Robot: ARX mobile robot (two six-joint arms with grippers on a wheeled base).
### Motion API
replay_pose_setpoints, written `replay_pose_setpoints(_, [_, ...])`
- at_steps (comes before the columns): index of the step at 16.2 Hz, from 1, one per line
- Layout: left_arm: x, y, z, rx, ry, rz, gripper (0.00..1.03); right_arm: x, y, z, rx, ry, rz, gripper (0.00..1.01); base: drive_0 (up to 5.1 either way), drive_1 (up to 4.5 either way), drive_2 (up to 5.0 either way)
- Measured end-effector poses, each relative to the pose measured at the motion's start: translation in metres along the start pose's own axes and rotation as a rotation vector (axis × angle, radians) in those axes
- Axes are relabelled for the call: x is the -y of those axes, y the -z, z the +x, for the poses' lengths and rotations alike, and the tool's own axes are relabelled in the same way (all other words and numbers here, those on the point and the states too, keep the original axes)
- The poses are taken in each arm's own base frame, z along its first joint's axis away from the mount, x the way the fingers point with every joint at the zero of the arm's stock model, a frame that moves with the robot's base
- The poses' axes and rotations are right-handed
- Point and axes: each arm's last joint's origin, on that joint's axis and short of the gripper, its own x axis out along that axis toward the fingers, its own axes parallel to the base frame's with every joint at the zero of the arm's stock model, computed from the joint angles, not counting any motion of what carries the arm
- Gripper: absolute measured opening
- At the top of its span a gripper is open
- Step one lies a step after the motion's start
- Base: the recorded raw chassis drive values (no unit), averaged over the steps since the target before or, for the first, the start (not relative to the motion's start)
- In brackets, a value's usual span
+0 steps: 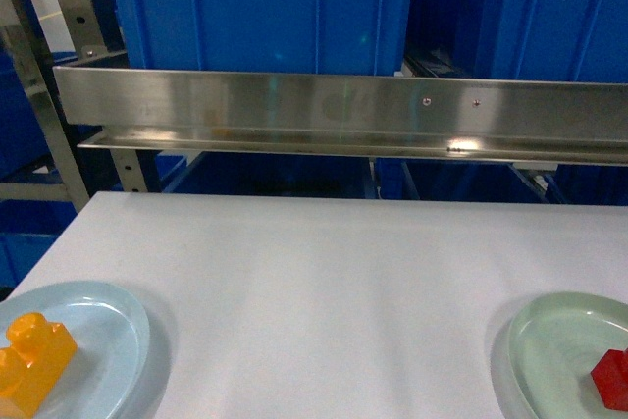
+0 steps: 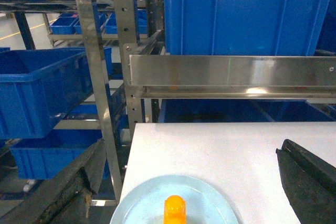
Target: Sort and place red and yellow blocks in left bins
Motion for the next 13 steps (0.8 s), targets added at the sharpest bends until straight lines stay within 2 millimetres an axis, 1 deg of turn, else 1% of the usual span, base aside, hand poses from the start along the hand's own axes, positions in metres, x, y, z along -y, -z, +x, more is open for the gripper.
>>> replay_pose_setpoints(13, [0.0,0.0,0.0,0.0,0.0,0.0,0.98,0.0,0.0,0.0,0.0,0.0,0.0,0.98,0.0,0.0,0.0])
